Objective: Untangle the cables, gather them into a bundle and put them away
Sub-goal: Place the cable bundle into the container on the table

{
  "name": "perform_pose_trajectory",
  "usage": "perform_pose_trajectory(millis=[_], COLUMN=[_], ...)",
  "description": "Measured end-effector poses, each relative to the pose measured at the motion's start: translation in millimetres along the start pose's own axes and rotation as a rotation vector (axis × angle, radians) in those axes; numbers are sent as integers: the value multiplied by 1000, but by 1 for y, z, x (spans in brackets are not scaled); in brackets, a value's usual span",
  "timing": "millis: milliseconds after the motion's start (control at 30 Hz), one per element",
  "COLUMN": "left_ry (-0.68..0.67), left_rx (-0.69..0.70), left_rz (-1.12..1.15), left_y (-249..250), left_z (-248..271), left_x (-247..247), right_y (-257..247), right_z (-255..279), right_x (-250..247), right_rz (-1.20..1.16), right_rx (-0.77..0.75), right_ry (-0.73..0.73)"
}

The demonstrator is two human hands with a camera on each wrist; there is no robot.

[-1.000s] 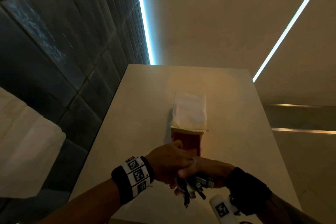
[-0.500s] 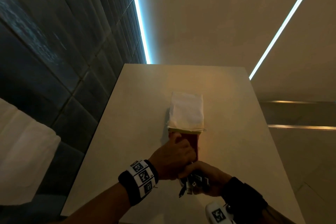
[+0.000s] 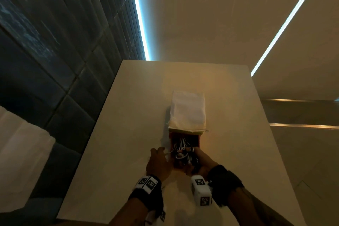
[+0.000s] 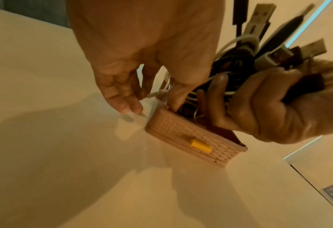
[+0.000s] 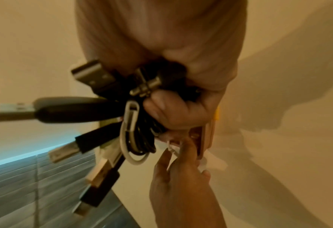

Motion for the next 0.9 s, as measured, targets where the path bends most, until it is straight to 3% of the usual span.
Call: perform_pose_trajectory(millis=[200, 267, 400, 533, 700, 900], left_ry=[185, 180, 142, 109, 104, 220], left_rx=[100, 118, 131, 167, 176, 294], left_rz=[132, 209, 349, 424, 379, 288], left_y=[1, 4, 1, -4, -9, -9], left_z=[-7, -6, -6, -6, -7, 3], left_x=[3, 7, 12, 13, 17, 15], right_y=[-10, -16, -22, -21, -21, -25], right_z=[-4, -1, -11, -15, -24, -32], right_x=[-1, 6, 0, 9, 4, 2], right_rz=[42, 82, 227, 330, 547, 916], right_rx=[-87, -108, -150, -249, -334, -267], right_ry=[247, 275, 583, 746, 812, 897])
Point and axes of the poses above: each hand's wrist, its own z-axis away from the middle knuckle, its own x-axis out of the palm, y = z × x, the point moved 3 cm from there along -z, towards the middle knuckle, and after that the axes turned 11 degrees about z, right-handed, at the moved point
